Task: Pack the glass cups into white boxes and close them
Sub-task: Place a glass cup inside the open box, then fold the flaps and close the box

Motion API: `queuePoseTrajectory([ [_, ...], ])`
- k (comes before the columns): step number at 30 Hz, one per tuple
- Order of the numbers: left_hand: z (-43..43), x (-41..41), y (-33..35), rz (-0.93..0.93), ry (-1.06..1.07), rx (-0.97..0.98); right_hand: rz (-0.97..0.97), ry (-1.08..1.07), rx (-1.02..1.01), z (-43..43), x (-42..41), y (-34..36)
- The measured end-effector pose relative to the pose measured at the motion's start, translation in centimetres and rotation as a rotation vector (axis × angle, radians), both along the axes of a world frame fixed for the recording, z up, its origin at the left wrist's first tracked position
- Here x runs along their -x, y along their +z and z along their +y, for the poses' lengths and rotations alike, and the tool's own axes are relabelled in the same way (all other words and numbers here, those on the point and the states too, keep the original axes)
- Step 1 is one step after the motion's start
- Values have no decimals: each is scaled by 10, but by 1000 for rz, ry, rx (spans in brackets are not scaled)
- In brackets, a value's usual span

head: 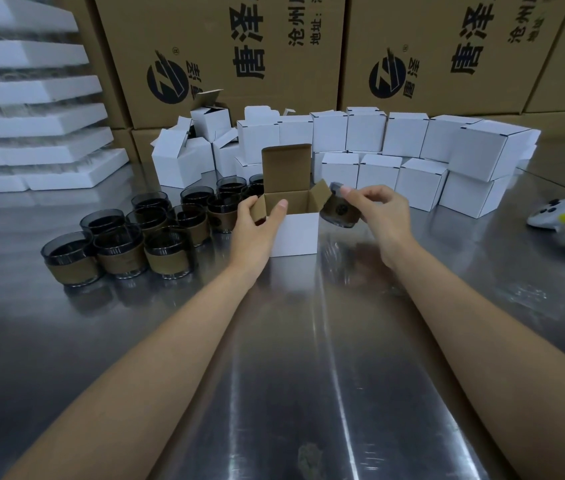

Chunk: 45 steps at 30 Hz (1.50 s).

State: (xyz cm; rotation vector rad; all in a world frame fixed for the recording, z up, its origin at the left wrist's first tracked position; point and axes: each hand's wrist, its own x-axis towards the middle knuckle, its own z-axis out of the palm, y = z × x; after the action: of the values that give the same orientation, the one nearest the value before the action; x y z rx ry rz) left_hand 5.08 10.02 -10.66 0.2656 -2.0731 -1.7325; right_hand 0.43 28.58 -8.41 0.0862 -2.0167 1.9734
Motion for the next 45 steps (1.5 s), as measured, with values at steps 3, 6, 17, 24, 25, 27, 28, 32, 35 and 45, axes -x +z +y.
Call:
queuePoseTrajectory([
  [3,0,0,-1,5,-17,12,33,-14,78,-1,-5,13],
  [6,0,-1,-2,10,-40,30,105,-46,132,-2,-14,27],
  [17,9,-11,1,65,-203,179,396,62,29,-15,-41,47],
  [24,9,-12,1,56,-186,204,378,59,-177,-21,-36,20],
  [25,9,-12,0,52,-181,204,370,52,-237,-22,-35,17],
  [27,9,-11,0,51,-169,209,360,37,-363,-22,-33,10],
  [28,9,-11,-1,52,-165,205,358,34,-398,-22,-31,8],
  [32,8,-12,0,47,-157,187,349,63,-491,-18,-24,1],
  [35,8,-12,-1,42,-150,183,352,97,-538,-16,-19,-1],
  [45,8,-10,1,39,-146,184,351,179,-639,-9,-17,-6],
])
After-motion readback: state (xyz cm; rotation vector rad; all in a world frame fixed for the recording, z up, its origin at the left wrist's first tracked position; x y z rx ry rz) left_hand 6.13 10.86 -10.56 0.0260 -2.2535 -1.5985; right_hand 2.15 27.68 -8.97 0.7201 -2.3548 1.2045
